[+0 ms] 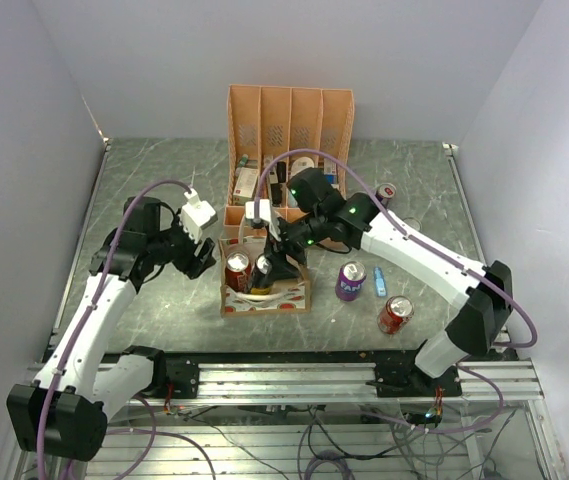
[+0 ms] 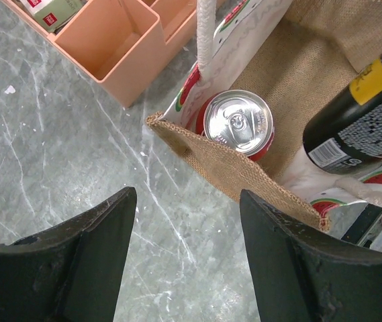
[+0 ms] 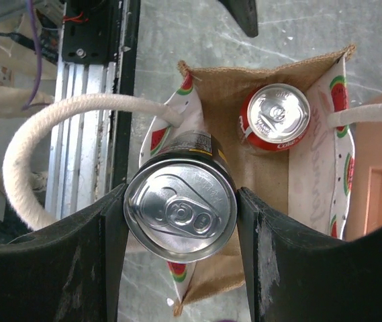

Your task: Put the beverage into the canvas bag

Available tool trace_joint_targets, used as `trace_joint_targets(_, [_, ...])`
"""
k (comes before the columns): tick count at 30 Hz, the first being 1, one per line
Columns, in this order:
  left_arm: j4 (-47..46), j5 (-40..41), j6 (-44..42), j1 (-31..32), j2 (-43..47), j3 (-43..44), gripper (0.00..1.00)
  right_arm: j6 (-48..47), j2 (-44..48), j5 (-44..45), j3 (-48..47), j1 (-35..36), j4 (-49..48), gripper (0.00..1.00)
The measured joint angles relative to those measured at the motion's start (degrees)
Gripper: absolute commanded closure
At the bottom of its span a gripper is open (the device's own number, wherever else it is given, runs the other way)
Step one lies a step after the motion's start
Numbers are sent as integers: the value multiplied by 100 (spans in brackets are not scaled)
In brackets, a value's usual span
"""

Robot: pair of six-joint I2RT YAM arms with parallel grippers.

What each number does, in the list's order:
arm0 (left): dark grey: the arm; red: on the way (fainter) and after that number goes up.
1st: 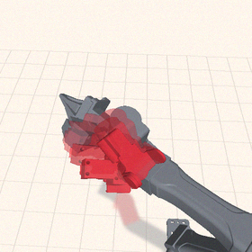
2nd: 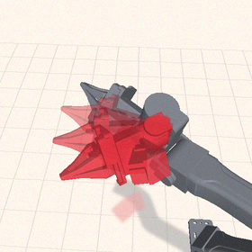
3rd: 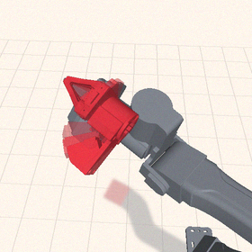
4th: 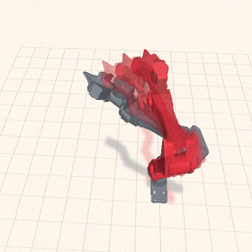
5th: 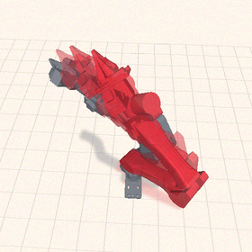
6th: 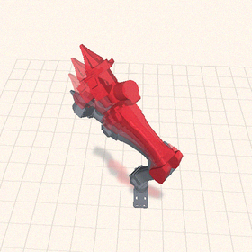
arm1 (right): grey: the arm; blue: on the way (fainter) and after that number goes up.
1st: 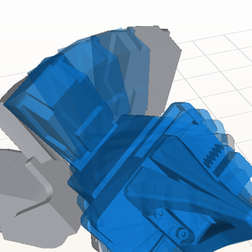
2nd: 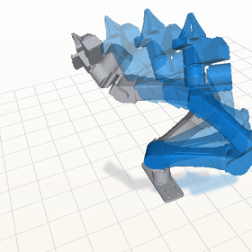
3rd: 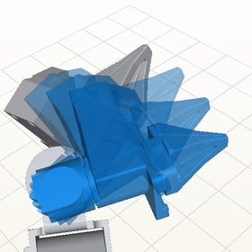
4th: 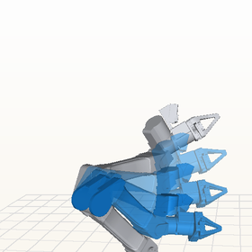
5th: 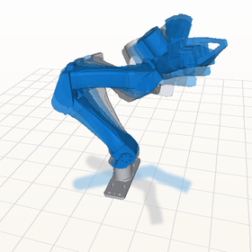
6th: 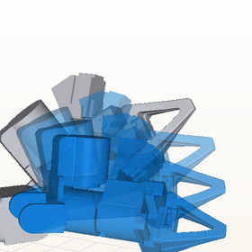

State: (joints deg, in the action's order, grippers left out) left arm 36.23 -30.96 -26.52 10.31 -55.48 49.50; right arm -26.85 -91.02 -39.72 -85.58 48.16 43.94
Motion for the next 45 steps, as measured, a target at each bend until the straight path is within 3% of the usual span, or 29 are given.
trace_joint_targets(22, [-168, 57, -4, 4, 396, -286, 26, 664, -800, 1478, 181, 763, -1029, 100])
trace_joint_targets(45, [-168, 85, -146, 4, 485, -420, 26, 92, -1355, 1161, -98, 817, -984, 99])
